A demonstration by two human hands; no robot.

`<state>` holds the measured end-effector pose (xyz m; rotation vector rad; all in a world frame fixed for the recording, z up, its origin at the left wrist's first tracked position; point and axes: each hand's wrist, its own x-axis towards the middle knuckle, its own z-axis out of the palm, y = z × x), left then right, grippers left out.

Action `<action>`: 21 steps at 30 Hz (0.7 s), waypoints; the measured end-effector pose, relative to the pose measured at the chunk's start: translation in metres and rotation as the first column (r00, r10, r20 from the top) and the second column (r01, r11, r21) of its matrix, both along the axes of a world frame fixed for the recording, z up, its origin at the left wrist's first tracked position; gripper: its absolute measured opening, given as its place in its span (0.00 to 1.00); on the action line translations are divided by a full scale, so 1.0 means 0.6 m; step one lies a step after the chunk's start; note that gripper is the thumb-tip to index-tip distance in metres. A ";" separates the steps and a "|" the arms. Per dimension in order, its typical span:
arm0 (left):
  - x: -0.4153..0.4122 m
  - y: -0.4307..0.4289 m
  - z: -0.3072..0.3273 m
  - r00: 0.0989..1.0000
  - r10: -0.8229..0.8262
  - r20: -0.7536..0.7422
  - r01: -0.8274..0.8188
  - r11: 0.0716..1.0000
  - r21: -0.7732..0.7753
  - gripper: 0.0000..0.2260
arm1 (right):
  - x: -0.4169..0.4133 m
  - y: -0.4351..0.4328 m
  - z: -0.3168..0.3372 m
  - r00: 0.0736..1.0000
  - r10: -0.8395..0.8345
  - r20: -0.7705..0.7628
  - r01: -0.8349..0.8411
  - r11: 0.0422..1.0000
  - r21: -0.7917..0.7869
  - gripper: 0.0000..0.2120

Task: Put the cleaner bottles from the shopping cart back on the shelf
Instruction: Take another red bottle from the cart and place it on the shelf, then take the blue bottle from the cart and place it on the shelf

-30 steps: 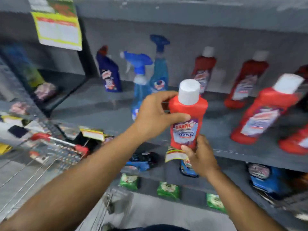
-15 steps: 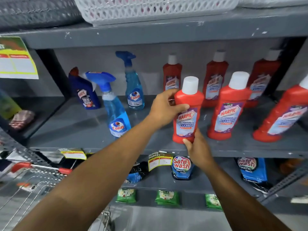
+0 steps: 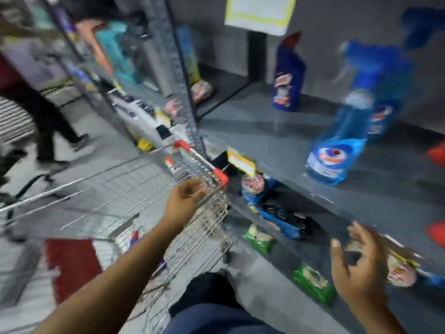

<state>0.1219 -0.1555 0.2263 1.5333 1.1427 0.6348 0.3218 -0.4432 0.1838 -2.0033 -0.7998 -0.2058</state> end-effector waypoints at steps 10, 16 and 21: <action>-0.309 0.217 -0.144 0.878 0.430 -0.209 -0.475 0.837 -0.271 0.03 | -0.186 0.441 0.036 0.622 0.750 -0.224 -0.774 0.545 -0.324 0.18; -0.369 0.296 -0.268 0.810 0.434 -0.395 -0.567 0.752 -0.336 0.07 | -0.317 0.648 -0.120 0.414 0.628 -0.660 -0.837 -0.023 -0.547 0.25; -0.420 0.303 -0.395 0.806 0.403 -0.434 -0.592 0.580 -0.560 0.16 | -0.427 0.726 -0.278 0.318 0.483 -0.816 -0.654 -0.512 -0.557 0.29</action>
